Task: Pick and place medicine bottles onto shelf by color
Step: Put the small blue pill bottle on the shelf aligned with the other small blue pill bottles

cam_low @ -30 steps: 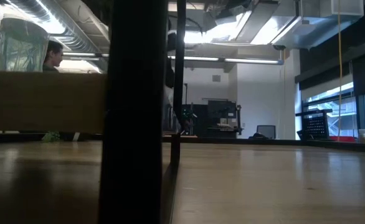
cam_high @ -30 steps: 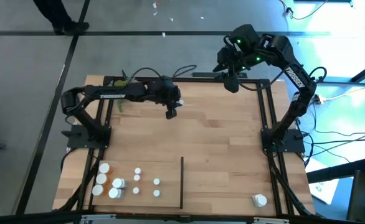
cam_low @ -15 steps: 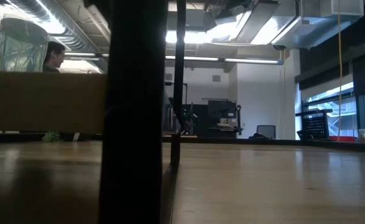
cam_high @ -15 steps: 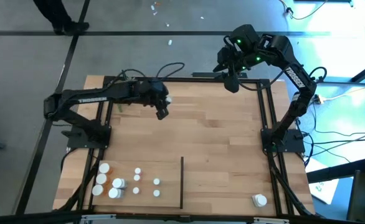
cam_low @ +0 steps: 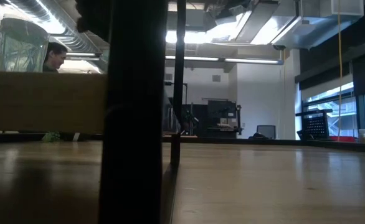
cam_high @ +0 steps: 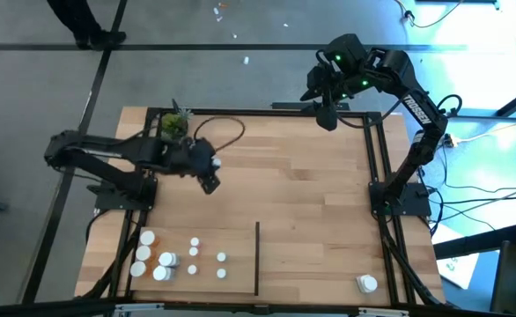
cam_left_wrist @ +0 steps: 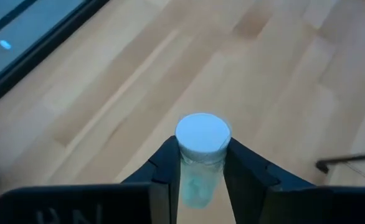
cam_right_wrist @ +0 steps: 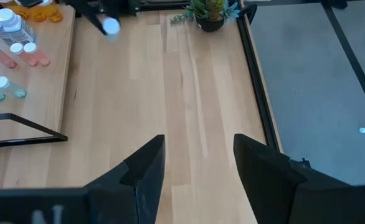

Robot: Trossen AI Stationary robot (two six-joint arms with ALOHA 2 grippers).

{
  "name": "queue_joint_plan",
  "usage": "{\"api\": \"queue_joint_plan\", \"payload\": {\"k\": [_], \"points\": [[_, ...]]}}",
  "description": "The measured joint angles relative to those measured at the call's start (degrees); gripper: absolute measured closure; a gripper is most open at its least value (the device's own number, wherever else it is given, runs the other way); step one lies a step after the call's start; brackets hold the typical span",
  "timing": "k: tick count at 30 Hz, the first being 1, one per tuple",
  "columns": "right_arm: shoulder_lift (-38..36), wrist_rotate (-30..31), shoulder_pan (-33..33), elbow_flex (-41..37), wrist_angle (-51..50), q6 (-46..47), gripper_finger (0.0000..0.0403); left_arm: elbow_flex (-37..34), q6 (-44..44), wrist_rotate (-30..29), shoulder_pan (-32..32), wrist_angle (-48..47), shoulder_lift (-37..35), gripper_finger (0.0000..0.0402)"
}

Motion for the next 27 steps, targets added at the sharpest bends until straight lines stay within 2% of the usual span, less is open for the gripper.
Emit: {"api": "queue_joint_plan", "payload": {"k": [9, 22, 25, 27], "points": [[0.0, 0.0, 0.0, 0.0, 0.3, 0.0, 0.0210, 0.0, -12.8, -9.0, -14.1, -5.2, -2.7, 0.0315], [0.0, -0.3, 0.0, 0.0, 3.6, 2.0, 0.0210, 0.0, -30.0, -20.3, -30.0, -10.5, -2.9, 0.0315], [0.0, -2.2, 0.0, 0.0, 5.1, 3.3, 0.0210, 0.0, -34.1, -21.5, -32.4, -12.5, -2.9, 0.0315], [0.0, -7.1, 0.0, 0.0, 5.1, 2.0, 0.0210, 0.0, -36.6, -22.4, -34.0, -14.5, -2.8, 0.0315]]}}
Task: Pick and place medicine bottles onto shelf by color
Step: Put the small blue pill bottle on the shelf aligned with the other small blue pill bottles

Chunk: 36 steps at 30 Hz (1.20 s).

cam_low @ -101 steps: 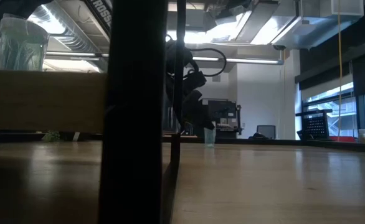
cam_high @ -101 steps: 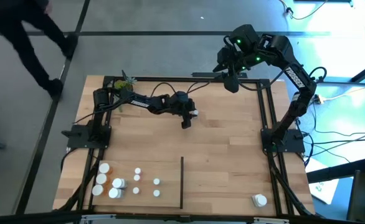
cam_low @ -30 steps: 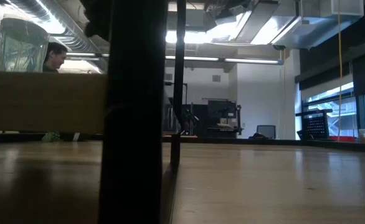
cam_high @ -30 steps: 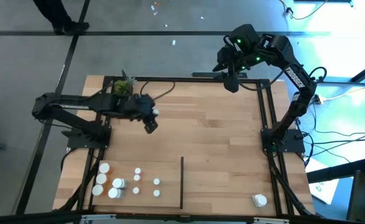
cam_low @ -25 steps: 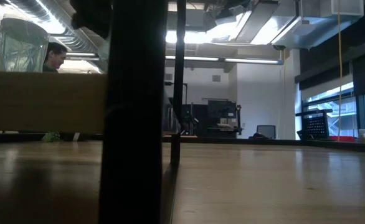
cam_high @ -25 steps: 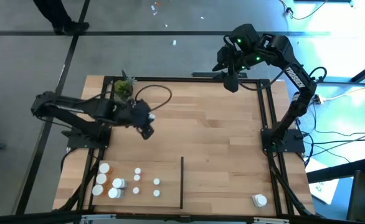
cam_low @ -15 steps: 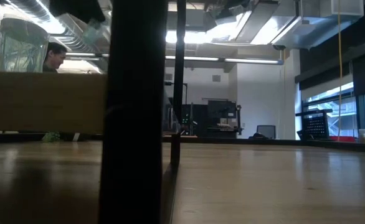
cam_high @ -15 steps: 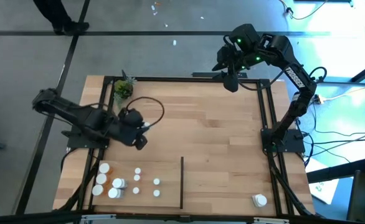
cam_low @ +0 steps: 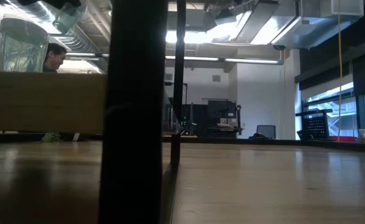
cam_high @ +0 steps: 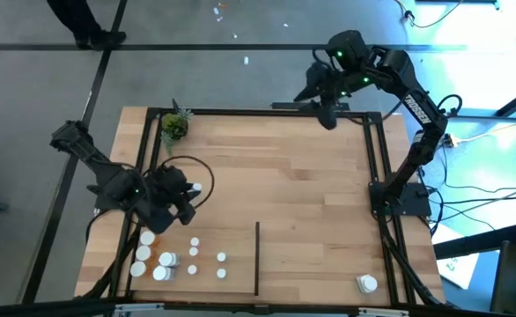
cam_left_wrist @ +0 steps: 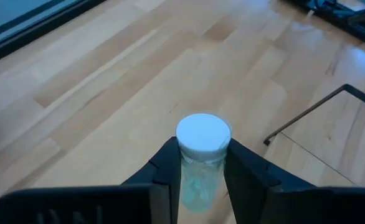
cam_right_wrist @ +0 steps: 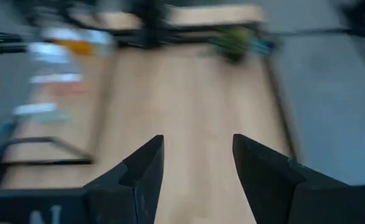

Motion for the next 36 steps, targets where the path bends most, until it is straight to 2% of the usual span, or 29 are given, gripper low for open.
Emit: {"api": "queue_joint_plan", "payload": {"k": [4, 7, 22, 36], "points": [[0.0, -16.1, 0.3, 0.0, -2.0, -6.9, 0.0210, 0.0, -4.0, -2.8, -3.1, -3.4, 1.0, 0.0315], [0.0, -22.5, 1.3, 0.0, -3.2, -12.3, 0.0210, -0.7, -7.5, -5.5, -5.4, -4.4, 1.4, 0.0315], [0.0, -22.1, 6.4, 0.0, -3.5, -15.7, 0.0210, -13.1, -29.9, -7.5, -14.4, -4.0, 1.5, 0.0315], [0.0, -22.0, 9.0, 0.0, -1.9, -15.7, 0.0210, -16.7, -33.3, -8.1, -20.8, -2.2, 1.5, 0.0315]]}}
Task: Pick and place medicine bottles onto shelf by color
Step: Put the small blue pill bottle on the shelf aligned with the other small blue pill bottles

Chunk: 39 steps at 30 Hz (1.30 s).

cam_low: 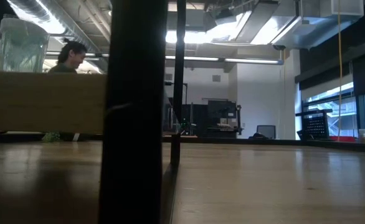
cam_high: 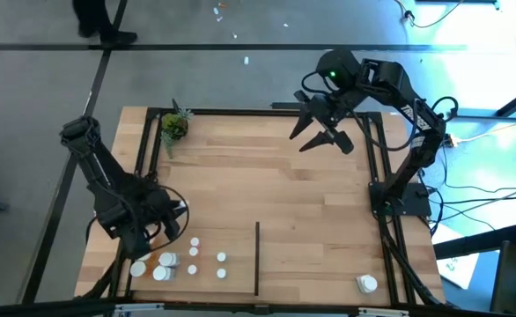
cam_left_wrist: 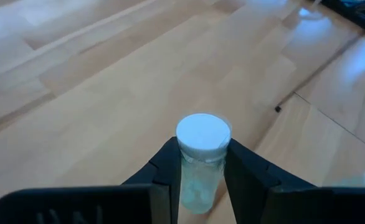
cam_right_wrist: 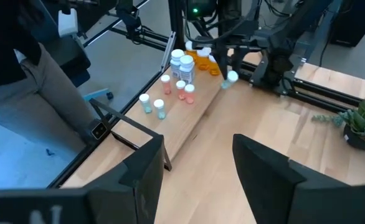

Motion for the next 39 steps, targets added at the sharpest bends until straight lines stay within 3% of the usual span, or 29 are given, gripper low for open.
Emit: {"api": "queue_joint_plan", "payload": {"k": [5, 9, 21, 29, 39], "points": [[0.0, 0.0, 0.0, 0.0, 0.0, 0.0, 0.0210, 0.0, -0.9, -0.6, -4.1, 0.9, 0.0, 0.0315], [0.0, 0.0, 0.0, 0.0, 0.0, 0.0, 0.0210, 0.0, 0.0, -4.9, -5.4, 4.4, 0.0, 0.0316], [0.0, 0.0, 0.0, 0.0, 0.0, 0.0, 0.0210, 0.0, 29.1, -6.1, 3.1, 27.9, 0.0, 0.0321], [0.0, 0.0, 0.0, 0.0, 0.0, 0.0, 0.0210, 0.0, 49.7, 3.9, 12.6, 41.5, 0.0, 0.0321], [0.0, 0.0, 0.0, 0.0, 0.0, 0.0, 0.0210, 0.0, 66.0, 18.1, 22.7, 42.9, 0.0, 0.0321]]}}
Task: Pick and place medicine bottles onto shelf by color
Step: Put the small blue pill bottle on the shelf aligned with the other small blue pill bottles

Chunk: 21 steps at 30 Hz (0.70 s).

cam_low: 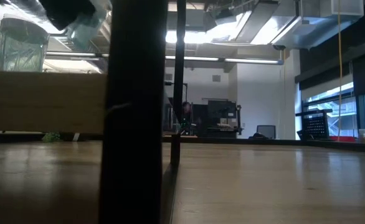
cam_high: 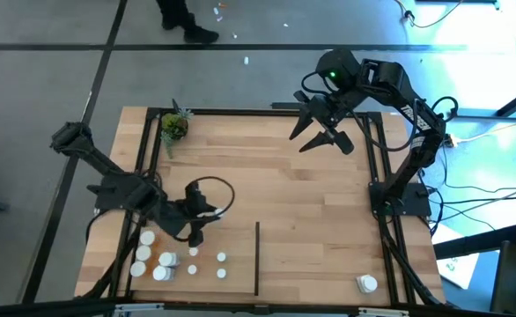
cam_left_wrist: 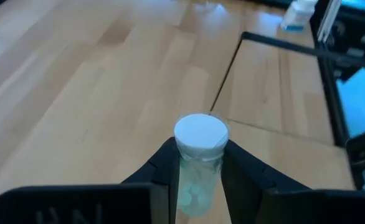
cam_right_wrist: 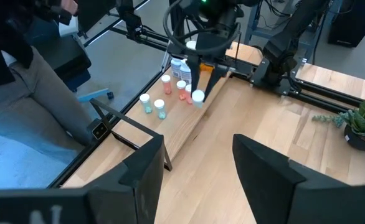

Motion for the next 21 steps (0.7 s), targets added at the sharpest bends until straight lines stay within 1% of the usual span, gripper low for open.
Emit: {"api": "queue_joint_plan", "payload": {"k": [5, 8, 12, 14, 18, 21], "points": [[0.0, 0.0, 0.0, 0.0, 0.0, 0.0, 0.0210, -1.4, 9.0, 5.9, 4.2, 0.5, 0.0, 0.0322], [0.0, 0.0, 0.0, 0.0, 1.1, 0.0, 0.0210, -3.9, 12.1, 11.0, 7.9, 2.4, -1.1, 0.0322], [0.0, 0.0, 0.0, 0.0, 3.3, 0.0, 0.0210, -8.4, 16.9, 19.0, 13.8, 7.4, -4.0, 0.0322], [0.0, 0.0, 0.0, 0.0, 4.4, 0.0, 0.0210, -10.9, 19.3, 23.5, 17.0, 10.9, -5.6, 0.0322], [0.0, 0.0, 0.0, 0.0, 5.0, 0.0, 0.0210, -16.8, 21.4, 34.3, 22.0, 21.1, -8.2, 0.0322], [0.0, 0.0, 0.0, 0.0, 5.0, 0.0, 0.0210, -20.6, 23.0, 39.4, 24.1, 27.9, -8.7, 0.0322]]}}
